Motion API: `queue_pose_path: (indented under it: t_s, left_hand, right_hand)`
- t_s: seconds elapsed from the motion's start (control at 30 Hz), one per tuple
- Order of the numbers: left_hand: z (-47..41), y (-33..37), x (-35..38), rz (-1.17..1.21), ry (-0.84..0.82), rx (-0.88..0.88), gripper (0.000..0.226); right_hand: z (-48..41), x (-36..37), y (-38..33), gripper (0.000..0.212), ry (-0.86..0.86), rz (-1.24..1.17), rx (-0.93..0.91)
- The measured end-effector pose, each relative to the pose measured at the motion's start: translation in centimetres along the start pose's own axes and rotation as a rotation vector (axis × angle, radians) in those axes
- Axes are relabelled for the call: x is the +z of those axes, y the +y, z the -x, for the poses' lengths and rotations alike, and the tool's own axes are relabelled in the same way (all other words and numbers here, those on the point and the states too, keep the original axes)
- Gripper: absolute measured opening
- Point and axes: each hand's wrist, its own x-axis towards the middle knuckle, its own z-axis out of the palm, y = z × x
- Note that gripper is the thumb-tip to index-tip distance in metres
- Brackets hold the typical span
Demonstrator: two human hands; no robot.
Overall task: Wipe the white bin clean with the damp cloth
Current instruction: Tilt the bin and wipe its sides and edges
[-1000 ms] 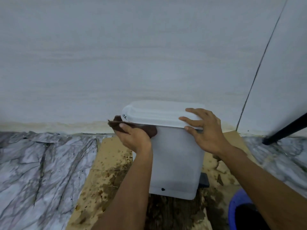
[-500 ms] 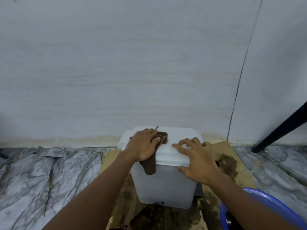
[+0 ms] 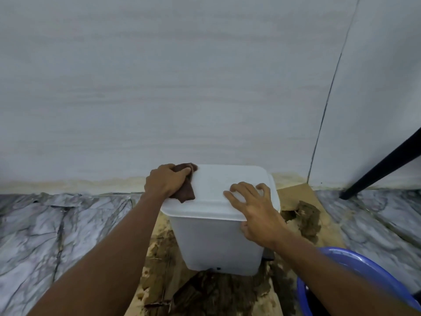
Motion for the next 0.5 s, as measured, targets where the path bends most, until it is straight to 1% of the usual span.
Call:
queue_pose_path:
  t_s: [0.07, 0.17, 0.27, 0.4, 0.43, 0.5]
  left_hand:
    - [0.1, 0.2, -0.3, 0.033, -0.017, -0.029, 0.048]
    - [0.7, 0.8, -0.5, 0.036, -0.008, -0.040, 0.044]
    - [2.5, 0.3, 0.3, -0.013, 0.012, -0.042, 0.054]
    - [4.8, -1.6, 0.9, -0.023, -0.027, -0.015, 0.075]
    - [5.0, -1.7, 0.8, -0.054, -0.037, 0.017, 0.078]
    - [5.4, -1.3, 0.6, -0.120, -0.060, 0.120, 0.075]
  right_hand:
    - [-0.4, 0.1, 1.1, 0.100, 0.019, -0.038, -0.030]
    - [-0.6, 0.2, 3.5, 0.093, 0.109, -0.071, -0.034]
    - [-0.1, 0.1, 5.1, 0.084, 0.165, -0.024, 0.024]
    - [0.6, -0.9, 3.7, 0.079, 0.124, -0.075, 0.025]
    - [0.6, -1.2, 2.9, 0.078, 0.096, -0.099, 0.004]
    - [0.8, -1.9, 1.3, 0.079, 0.023, -0.128, -0.044]
